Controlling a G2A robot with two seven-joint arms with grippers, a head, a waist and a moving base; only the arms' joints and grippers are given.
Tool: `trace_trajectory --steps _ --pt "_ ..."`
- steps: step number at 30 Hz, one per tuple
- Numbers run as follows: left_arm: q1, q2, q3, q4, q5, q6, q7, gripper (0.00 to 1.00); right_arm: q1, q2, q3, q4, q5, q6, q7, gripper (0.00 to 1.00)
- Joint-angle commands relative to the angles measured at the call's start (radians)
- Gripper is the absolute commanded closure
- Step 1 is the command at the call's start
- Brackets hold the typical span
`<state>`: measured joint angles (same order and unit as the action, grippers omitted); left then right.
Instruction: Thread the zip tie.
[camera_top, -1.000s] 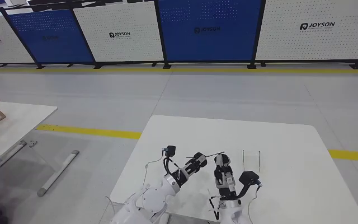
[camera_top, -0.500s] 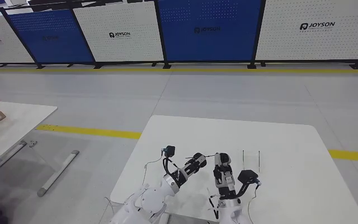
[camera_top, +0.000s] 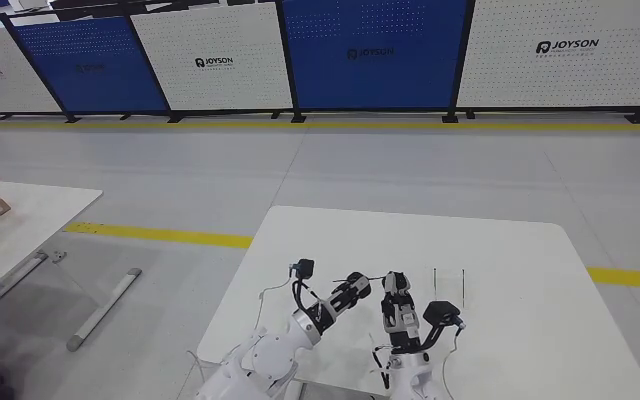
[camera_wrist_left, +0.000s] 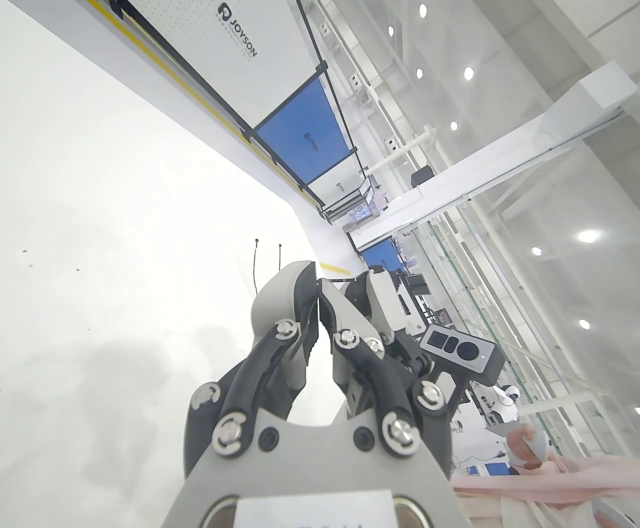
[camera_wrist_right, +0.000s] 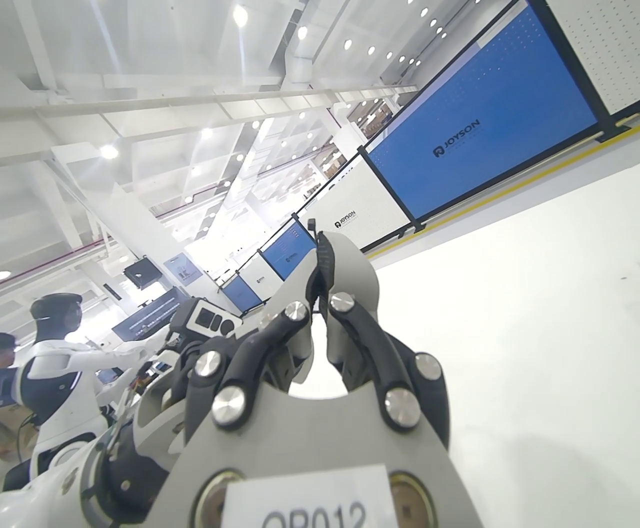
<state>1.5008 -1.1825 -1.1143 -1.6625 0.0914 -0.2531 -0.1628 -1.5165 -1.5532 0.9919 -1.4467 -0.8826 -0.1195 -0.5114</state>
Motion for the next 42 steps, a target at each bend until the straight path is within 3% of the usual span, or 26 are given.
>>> trace_trajectory --steps 1,14,18,22,28,42 --pt "0.000 0.000 0.000 0.001 0.002 -0.010 -0.004 1.00 0.003 -0.001 0.000 0.001 0.004 0.006 0.004 1.00" --pt "-0.006 0.001 0.002 0.001 0.003 -0.009 -0.009 1.00 -0.005 0.002 0.010 -0.018 0.016 -0.023 0.019 1.00" --pt "-0.005 0.001 0.004 -0.004 0.002 -0.012 -0.011 1.00 -0.011 0.004 0.020 -0.028 0.018 -0.024 0.017 1.00" --pt "-0.001 0.001 0.004 -0.011 0.003 -0.015 -0.011 1.00 -0.012 0.005 0.026 -0.032 -0.007 0.009 0.013 1.00" --pt "0.007 0.003 0.003 -0.021 0.010 -0.023 -0.014 1.00 -0.016 0.009 0.021 -0.040 -0.015 -0.025 0.039 1.00" --pt "0.016 0.004 -0.001 -0.030 0.011 -0.040 -0.003 1.00 -0.026 0.011 0.024 -0.050 -0.010 -0.021 0.054 1.00"
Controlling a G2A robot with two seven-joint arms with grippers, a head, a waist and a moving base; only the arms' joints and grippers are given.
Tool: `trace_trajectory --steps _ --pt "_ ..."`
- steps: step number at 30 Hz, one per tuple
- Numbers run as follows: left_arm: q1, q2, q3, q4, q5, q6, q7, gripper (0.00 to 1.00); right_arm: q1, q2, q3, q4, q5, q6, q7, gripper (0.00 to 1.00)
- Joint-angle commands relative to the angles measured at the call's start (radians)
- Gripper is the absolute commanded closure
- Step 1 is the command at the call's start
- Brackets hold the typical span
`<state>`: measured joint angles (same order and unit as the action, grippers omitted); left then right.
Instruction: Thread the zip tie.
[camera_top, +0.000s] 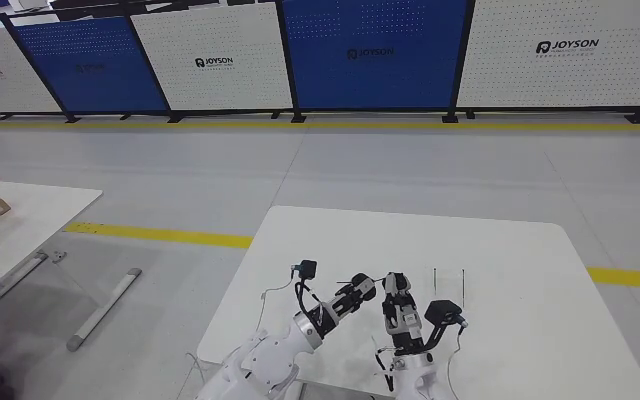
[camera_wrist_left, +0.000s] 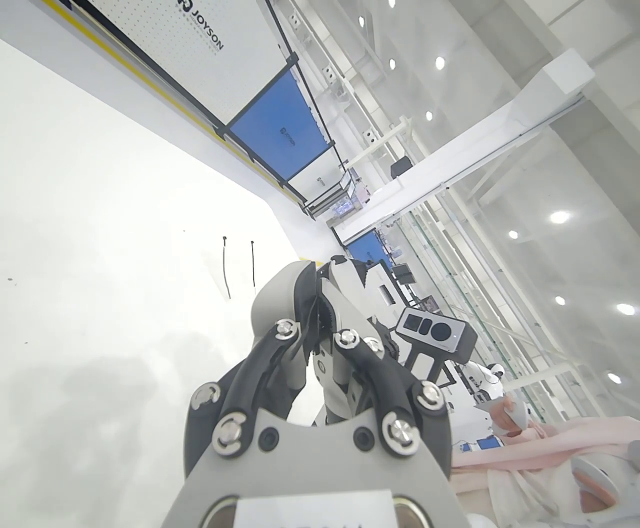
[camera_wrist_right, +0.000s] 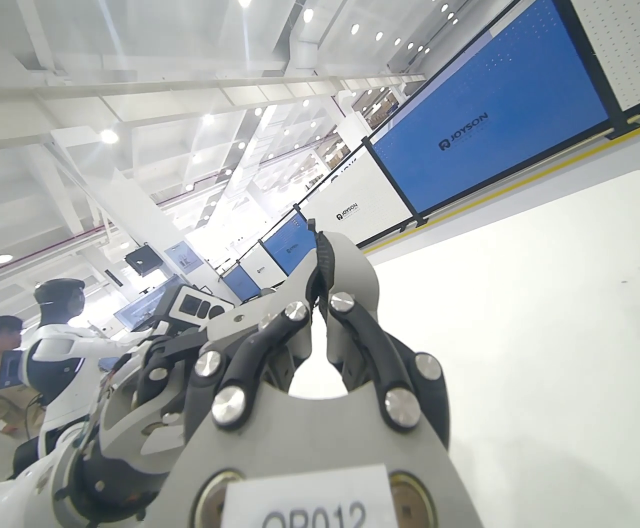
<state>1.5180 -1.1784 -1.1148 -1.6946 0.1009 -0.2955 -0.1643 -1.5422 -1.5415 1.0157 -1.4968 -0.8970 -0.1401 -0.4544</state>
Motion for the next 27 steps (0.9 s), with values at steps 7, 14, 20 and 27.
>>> trace_trajectory --steps 7,14,20,27 --pt "-0.005 0.001 0.000 0.007 0.014 0.018 -0.006 0.72 0.004 -0.001 -0.002 -0.001 -0.021 0.032 -0.019 1.00" --pt "-0.006 0.002 -0.006 0.009 0.018 0.017 0.004 0.67 0.010 -0.003 -0.009 0.004 -0.046 0.074 -0.030 1.00" --pt "-0.002 0.003 -0.022 0.012 -0.012 0.009 0.012 0.73 0.017 -0.005 -0.011 0.017 -0.046 0.089 -0.033 1.00" --pt "0.002 0.004 -0.032 0.015 -0.020 0.006 0.012 0.82 0.019 -0.007 -0.012 0.020 -0.047 0.094 -0.038 1.00"
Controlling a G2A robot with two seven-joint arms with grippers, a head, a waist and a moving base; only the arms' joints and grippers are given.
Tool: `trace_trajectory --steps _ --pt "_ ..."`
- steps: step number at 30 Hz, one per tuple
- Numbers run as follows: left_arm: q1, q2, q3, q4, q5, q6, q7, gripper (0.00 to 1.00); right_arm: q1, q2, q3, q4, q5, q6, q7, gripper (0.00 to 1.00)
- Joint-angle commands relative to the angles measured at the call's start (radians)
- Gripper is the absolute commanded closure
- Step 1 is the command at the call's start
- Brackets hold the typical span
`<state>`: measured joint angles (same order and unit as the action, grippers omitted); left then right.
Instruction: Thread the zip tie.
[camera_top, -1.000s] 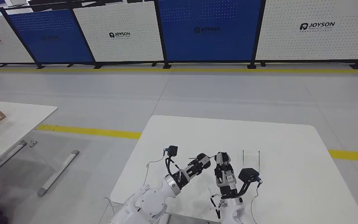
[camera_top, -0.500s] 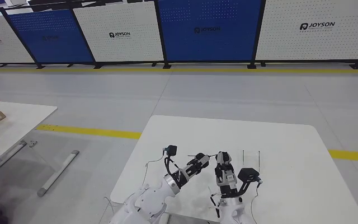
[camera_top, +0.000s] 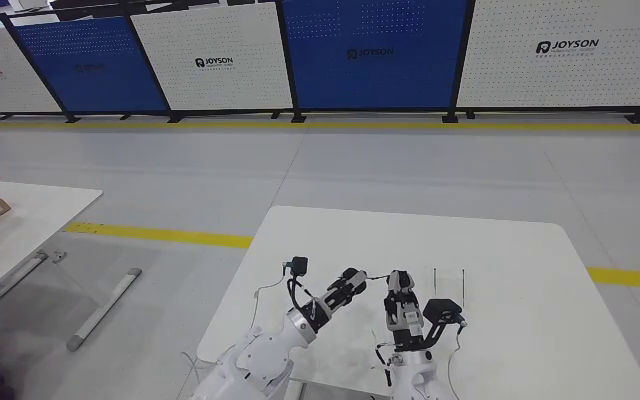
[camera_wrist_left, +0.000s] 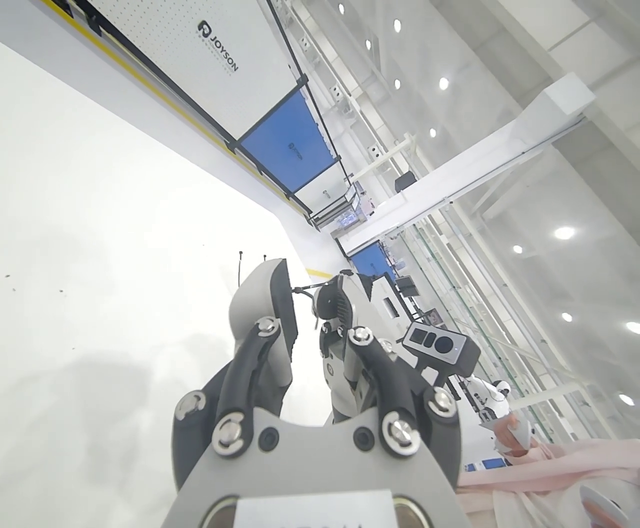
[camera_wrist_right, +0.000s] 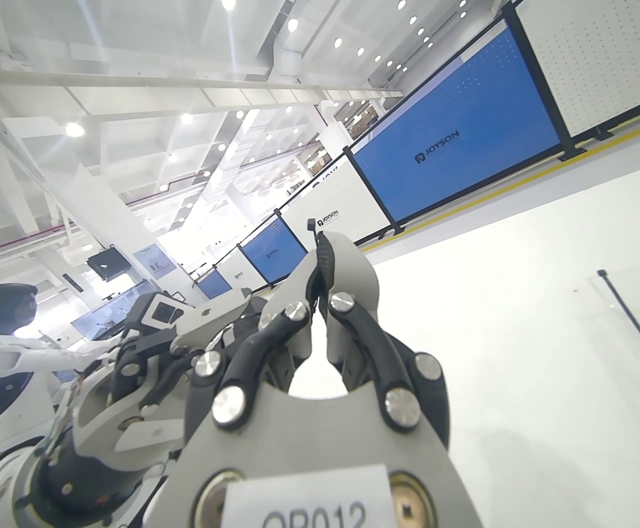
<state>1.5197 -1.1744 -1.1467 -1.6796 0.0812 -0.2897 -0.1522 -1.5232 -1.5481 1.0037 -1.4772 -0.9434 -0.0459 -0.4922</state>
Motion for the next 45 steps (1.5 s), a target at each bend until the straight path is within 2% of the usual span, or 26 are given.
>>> trace_trajectory --steps 1,4,8,12,21,22,23,24,29,33,37,45 --pt "0.000 0.000 0.000 0.001 0.000 0.001 0.000 0.93 0.001 0.000 -0.001 0.000 -0.001 0.000 -0.001 1.00" --pt "0.000 0.000 0.001 0.003 0.000 0.002 -0.002 0.94 0.002 -0.001 -0.002 0.001 -0.002 -0.001 -0.002 1.00" --pt "-0.001 0.000 0.002 0.003 0.003 0.005 -0.004 0.90 0.004 -0.001 -0.002 0.001 -0.001 -0.002 -0.004 1.00" --pt "-0.004 0.000 0.003 0.005 0.005 0.011 -0.004 1.00 0.004 -0.002 -0.002 0.002 -0.001 -0.002 -0.008 1.00" --pt "-0.007 -0.001 0.006 0.005 0.002 0.008 -0.012 1.00 0.003 -0.002 -0.002 0.001 -0.003 -0.011 -0.011 1.00" --pt "-0.006 -0.001 0.006 0.004 0.002 0.007 -0.012 1.00 0.003 -0.002 -0.002 0.002 -0.002 -0.013 -0.010 0.91" --pt "-0.006 -0.001 0.006 0.004 0.001 0.007 -0.013 1.00 0.003 -0.002 -0.002 0.001 -0.002 -0.015 -0.009 0.53" --pt "-0.006 -0.001 0.006 0.004 -0.001 0.008 -0.012 1.00 0.003 -0.002 -0.001 0.001 -0.002 -0.013 -0.012 0.00" --pt "-0.015 -0.005 0.013 0.005 -0.029 0.025 0.010 1.00 -0.006 0.001 0.013 -0.006 -0.001 -0.020 -0.031 0.00" --pt "-0.019 -0.010 0.023 -0.003 -0.068 0.034 0.014 1.00 -0.028 0.008 0.054 -0.038 -0.003 -0.001 -0.024 0.00" --pt "-0.024 -0.012 0.034 -0.011 -0.088 0.043 0.001 1.00 -0.054 0.019 0.086 -0.087 -0.032 0.022 0.054 0.00" --pt "-0.024 -0.012 0.036 -0.011 -0.092 0.042 -0.001 1.00 -0.054 0.019 0.086 -0.087 -0.032 0.022 0.054 0.00"
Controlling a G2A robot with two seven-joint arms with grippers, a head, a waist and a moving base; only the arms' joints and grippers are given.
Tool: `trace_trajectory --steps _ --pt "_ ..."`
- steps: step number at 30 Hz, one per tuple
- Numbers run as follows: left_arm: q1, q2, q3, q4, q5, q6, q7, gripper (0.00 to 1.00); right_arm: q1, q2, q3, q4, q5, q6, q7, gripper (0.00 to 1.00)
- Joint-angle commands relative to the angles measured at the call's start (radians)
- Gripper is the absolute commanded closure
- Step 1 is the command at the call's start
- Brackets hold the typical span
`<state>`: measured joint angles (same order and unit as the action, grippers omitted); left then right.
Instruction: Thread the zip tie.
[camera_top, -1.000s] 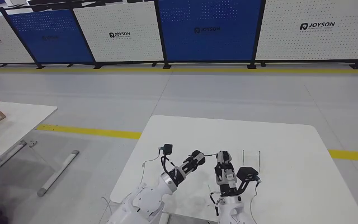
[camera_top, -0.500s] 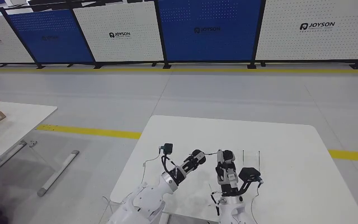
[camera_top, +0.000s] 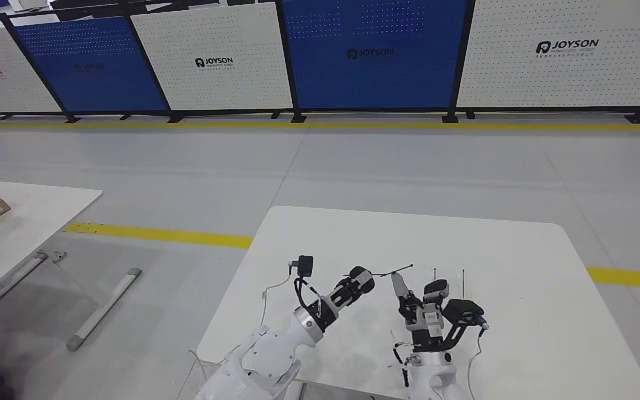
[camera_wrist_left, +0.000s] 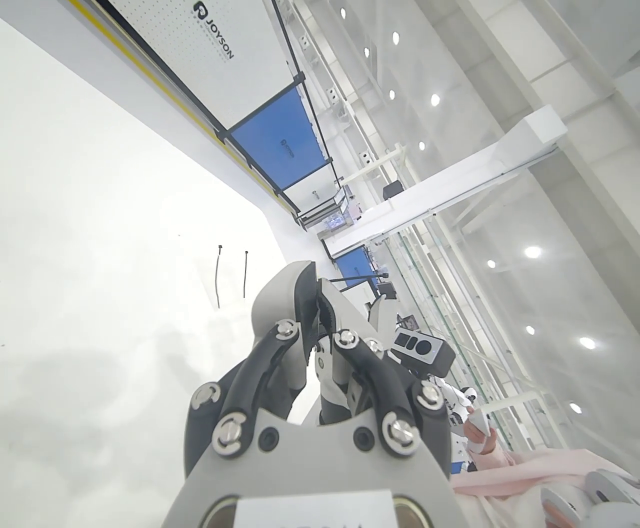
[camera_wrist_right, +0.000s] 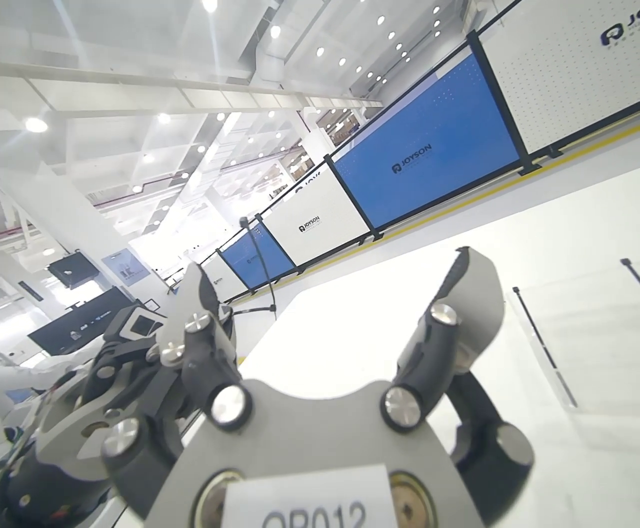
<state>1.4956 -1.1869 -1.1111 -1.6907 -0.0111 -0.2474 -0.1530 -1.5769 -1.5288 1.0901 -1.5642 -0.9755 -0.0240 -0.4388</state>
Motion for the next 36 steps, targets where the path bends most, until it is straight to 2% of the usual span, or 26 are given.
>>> trace_trajectory --steps 1,2,6,9,12,14,24,26,27,29,36 --pt "0.000 0.000 0.000 0.000 -0.001 0.001 0.001 1.00 0.004 0.001 0.009 0.001 -0.008 0.009 -0.003 0.00" --pt "0.001 -0.001 0.003 -0.001 -0.007 0.008 0.007 1.00 0.013 0.004 0.016 0.004 -0.039 0.012 -0.004 0.00" --pt "0.005 -0.004 -0.003 -0.011 -0.042 0.045 0.038 1.00 0.032 0.021 0.050 0.009 -0.152 -0.048 0.045 0.00" --pt "-0.003 -0.009 0.002 -0.032 -0.077 0.086 0.054 1.00 0.038 0.038 0.077 0.000 -0.255 -0.100 0.140 0.00" --pt "-0.013 -0.013 0.010 -0.052 -0.105 0.117 0.052 1.00 0.040 0.051 0.102 -0.011 -0.301 -0.130 0.259 0.00" --pt "-0.013 -0.013 0.010 -0.053 -0.105 0.117 0.051 1.00 0.039 0.054 0.108 -0.021 -0.319 -0.125 0.288 0.00" --pt "-0.014 -0.014 0.012 -0.051 -0.110 0.119 0.055 1.00 0.039 0.054 0.106 -0.014 -0.302 -0.134 0.304 0.00" --pt "-0.015 -0.016 0.014 -0.048 -0.128 0.118 0.054 1.00 0.060 0.058 0.109 -0.003 -0.394 -0.076 0.341 0.00" --pt "-0.016 -0.016 0.014 -0.048 -0.131 0.116 0.053 1.00 0.064 0.057 0.099 -0.001 -0.407 -0.066 0.348 0.00" --pt "-0.017 -0.017 0.013 -0.049 -0.132 0.112 0.056 1.00 0.072 0.054 0.087 0.006 -0.362 -0.087 0.377 0.00" --pt "-0.017 -0.017 0.013 -0.049 -0.132 0.112 0.056 1.00 0.070 0.054 0.085 0.005 -0.348 -0.095 0.374 0.00"
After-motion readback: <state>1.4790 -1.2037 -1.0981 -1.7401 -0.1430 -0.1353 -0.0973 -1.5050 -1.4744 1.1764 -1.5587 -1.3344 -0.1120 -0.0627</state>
